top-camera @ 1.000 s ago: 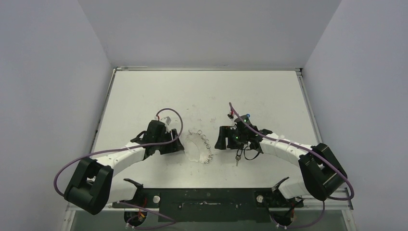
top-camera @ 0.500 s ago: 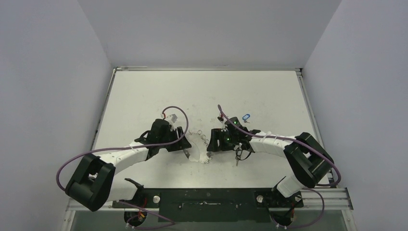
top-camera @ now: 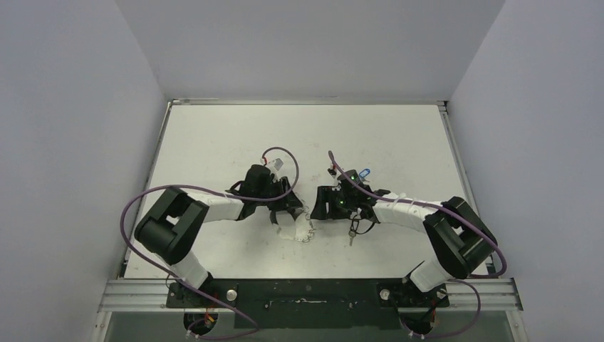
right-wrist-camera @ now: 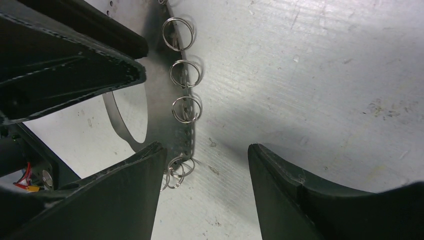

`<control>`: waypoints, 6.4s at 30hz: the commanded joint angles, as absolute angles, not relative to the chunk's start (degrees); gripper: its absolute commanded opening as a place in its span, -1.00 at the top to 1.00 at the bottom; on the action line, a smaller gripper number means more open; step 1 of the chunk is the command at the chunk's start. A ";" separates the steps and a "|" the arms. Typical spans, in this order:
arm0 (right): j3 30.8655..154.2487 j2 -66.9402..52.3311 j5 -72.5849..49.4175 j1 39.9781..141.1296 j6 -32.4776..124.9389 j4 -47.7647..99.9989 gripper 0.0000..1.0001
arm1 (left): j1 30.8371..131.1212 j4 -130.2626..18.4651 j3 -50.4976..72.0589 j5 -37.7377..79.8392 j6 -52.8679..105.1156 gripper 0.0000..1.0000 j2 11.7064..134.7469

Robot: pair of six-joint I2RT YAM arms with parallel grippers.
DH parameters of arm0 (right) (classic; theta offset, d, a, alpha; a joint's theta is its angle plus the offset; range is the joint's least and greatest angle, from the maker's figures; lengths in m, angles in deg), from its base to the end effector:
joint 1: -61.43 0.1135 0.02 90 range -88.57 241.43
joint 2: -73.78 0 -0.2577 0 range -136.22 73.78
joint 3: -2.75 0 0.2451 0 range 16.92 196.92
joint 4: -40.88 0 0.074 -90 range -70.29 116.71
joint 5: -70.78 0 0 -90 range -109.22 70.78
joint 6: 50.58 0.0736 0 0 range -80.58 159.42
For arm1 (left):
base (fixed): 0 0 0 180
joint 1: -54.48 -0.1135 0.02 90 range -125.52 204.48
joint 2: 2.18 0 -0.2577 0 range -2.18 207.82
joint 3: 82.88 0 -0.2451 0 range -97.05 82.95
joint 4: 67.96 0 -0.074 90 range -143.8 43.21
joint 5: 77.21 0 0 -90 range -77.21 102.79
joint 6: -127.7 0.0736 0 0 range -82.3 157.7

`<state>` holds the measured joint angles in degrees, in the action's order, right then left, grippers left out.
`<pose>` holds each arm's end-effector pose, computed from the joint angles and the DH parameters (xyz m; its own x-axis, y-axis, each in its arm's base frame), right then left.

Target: Put the keys on the keyring

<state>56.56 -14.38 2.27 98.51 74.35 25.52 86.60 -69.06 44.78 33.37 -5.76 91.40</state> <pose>0.2280 0.2061 0.1241 -0.9284 -0.0338 -0.3702 -0.2665 0.7548 0.5994 0.2654 -0.1972 0.1170 -0.8952 -0.1983 -0.3990 0.1509 0.7076 -0.6903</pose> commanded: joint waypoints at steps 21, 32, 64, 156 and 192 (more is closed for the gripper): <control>58.98 -9.35 -3.60 95.22 66.11 18.96 -0.25 | 90.95 -74.94 42.15 31.74 -4.94 0.35 95.47; 61.36 -5.43 -6.86 94.07 65.01 14.65 -0.24 | 97.51 -54.72 33.93 18.66 5.18 0.31 90.27; 50.90 13.45 -6.39 78.85 71.14 10.36 -0.32 | 109.70 -32.83 14.10 -5.96 14.50 0.30 104.94; 69.06 -17.39 -6.80 119.35 23.03 12.37 1.00 | 91.39 -54.75 65.79 20.53 10.28 0.06 37.68; 64.00 -10.35 1.54 108.56 37.21 21.50 0.09 | 91.39 -60.99 71.10 22.21 10.79 0.06 34.34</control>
